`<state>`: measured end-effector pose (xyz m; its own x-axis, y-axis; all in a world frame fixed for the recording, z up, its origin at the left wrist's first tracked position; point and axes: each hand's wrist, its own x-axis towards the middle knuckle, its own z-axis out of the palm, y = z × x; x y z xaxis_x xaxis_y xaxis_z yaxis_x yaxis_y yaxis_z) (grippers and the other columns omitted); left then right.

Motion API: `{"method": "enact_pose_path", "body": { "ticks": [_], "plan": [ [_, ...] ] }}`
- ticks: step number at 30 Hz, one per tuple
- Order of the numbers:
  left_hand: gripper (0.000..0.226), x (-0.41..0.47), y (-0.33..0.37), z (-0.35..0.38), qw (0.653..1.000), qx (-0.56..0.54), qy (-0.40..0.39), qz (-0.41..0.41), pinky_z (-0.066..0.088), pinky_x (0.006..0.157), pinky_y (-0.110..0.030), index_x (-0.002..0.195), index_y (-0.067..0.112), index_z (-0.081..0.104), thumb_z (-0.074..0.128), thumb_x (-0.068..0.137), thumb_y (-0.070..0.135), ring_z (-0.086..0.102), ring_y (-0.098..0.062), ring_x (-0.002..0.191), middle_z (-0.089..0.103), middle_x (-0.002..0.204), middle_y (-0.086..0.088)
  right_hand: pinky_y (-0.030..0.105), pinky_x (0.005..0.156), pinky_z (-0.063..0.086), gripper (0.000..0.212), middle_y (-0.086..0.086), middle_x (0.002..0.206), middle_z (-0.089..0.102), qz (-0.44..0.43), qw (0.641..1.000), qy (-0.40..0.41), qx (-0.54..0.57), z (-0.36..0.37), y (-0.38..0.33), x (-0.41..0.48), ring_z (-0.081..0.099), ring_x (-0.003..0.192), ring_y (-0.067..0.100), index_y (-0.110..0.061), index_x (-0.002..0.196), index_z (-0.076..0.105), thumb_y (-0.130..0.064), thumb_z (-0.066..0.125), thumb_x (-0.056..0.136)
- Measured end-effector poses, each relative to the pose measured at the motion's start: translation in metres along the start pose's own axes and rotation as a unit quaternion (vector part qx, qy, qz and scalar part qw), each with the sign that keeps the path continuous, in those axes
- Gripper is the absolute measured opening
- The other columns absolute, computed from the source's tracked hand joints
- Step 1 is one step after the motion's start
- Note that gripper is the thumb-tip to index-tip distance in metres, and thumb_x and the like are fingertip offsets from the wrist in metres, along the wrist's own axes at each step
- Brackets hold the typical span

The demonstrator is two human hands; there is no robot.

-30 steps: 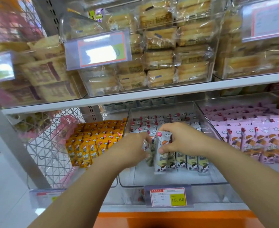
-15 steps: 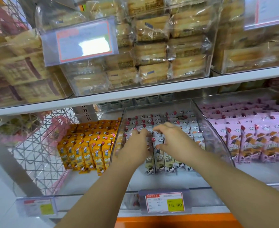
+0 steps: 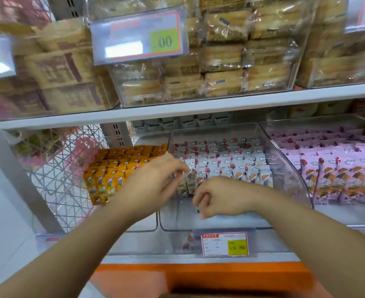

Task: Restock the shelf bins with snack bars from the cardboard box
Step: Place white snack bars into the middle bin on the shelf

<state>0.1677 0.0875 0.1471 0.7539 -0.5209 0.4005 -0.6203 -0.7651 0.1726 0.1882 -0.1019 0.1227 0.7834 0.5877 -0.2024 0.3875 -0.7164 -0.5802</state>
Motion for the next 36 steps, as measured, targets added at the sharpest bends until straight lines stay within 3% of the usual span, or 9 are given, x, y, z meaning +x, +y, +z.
{"method": "enact_pose_path", "body": {
  "ticks": [4,10,15,18,21,24,30,33,36],
  "plan": [
    [0.024,-0.023,-0.028,0.016,0.999,-0.008,0.041,0.026,0.044,0.082,-0.024,0.103,0.019,0.065,0.047,0.092,0.031,0.054,-0.011,0.095,0.059,0.1,0.005,0.03,0.07,0.05,0.03,0.006,0.095,0.068,0.04,0.995,-0.093,-0.019,0.011,-0.01,0.016,0.059,0.078,0.016,-0.008,0.115,0.063,-0.012,0.065,0.085],
    [0.026,-0.035,-0.039,0.031,0.993,-0.084,0.065,0.044,0.045,0.088,-0.031,0.1,0.017,0.066,0.047,0.094,0.034,0.052,-0.012,0.106,0.055,0.103,0.006,0.008,0.06,0.039,0.03,0.001,0.116,0.066,0.054,0.972,-0.167,-0.155,0.029,-0.019,0.039,0.053,0.086,0.01,-0.012,0.119,0.064,-0.008,0.055,0.091],
    [0.025,-0.036,-0.044,0.039,0.989,-0.099,0.097,0.052,0.046,0.084,-0.036,0.094,0.016,0.068,0.049,0.093,0.033,0.053,-0.015,0.102,0.055,0.1,0.008,0.033,0.079,0.052,0.038,0.013,0.111,0.066,0.054,0.962,-0.181,-0.196,0.031,-0.02,0.047,0.061,0.097,0.026,-0.008,0.114,0.064,-0.029,0.07,0.083],
    [0.026,-0.036,-0.045,0.041,0.986,-0.112,0.109,0.053,0.041,0.09,-0.027,0.091,0.017,0.068,0.049,0.092,0.034,0.05,-0.012,0.106,0.056,0.1,0.008,0.036,0.074,0.054,0.02,0.01,0.099,0.067,0.024,0.978,-0.138,-0.158,0.025,-0.022,0.042,0.063,0.088,0.022,-0.026,0.099,0.061,-0.024,0.069,0.082],
    [0.026,-0.036,-0.045,0.041,0.985,-0.123,0.108,0.048,0.039,0.089,-0.024,0.09,0.018,0.068,0.049,0.091,0.035,0.05,-0.01,0.105,0.057,0.099,0.009,0.013,0.049,0.038,0.027,-0.016,0.063,0.059,-0.013,0.995,-0.033,-0.089,0.006,-0.031,0.032,0.052,0.054,-0.002,-0.034,0.081,0.052,-0.011,0.065,0.08],
    [0.023,-0.035,-0.045,0.041,0.983,-0.135,0.119,0.032,0.046,0.084,-0.031,0.09,0.019,0.068,0.051,0.089,0.035,0.054,-0.011,0.104,0.06,0.1,0.011,0.007,0.05,0.036,0.022,-0.039,0.055,0.051,-0.022,0.997,0.061,-0.05,-0.009,-0.035,0.028,0.049,0.05,-0.011,-0.027,0.096,0.06,-0.009,0.062,0.083],
    [0.021,-0.035,-0.045,0.042,0.981,-0.141,0.131,0.032,0.041,0.087,-0.019,0.089,0.018,0.067,0.053,0.088,0.033,0.051,-0.006,0.104,0.06,0.101,0.011,0.009,0.048,0.035,0.022,-0.02,0.054,0.05,0.0,0.98,0.198,-0.032,-0.008,-0.023,0.042,0.047,0.046,-0.003,-0.021,0.097,0.062,-0.011,0.067,0.078],
    [0.019,-0.035,-0.044,0.041,0.979,-0.153,0.131,0.03,0.037,0.089,-0.011,0.088,0.019,0.068,0.054,0.087,0.032,0.05,-0.003,0.104,0.059,0.1,0.012,0.009,0.059,0.034,0.023,-0.021,0.071,0.049,0.012,0.974,0.204,-0.1,-0.004,-0.016,0.052,0.051,0.064,-0.006,-0.022,0.1,0.063,-0.021,0.07,0.078],
    [0.019,-0.035,-0.044,0.042,0.978,-0.156,0.132,0.027,0.034,0.091,-0.008,0.088,0.02,0.068,0.054,0.087,0.033,0.049,-0.001,0.105,0.058,0.1,0.014,0.029,0.082,0.043,0.029,-0.007,0.1,0.056,0.036,0.959,0.202,-0.196,0.0,-0.008,0.062,0.055,0.098,0.015,-0.024,0.107,0.064,-0.031,0.068,0.079]
  ]
}}
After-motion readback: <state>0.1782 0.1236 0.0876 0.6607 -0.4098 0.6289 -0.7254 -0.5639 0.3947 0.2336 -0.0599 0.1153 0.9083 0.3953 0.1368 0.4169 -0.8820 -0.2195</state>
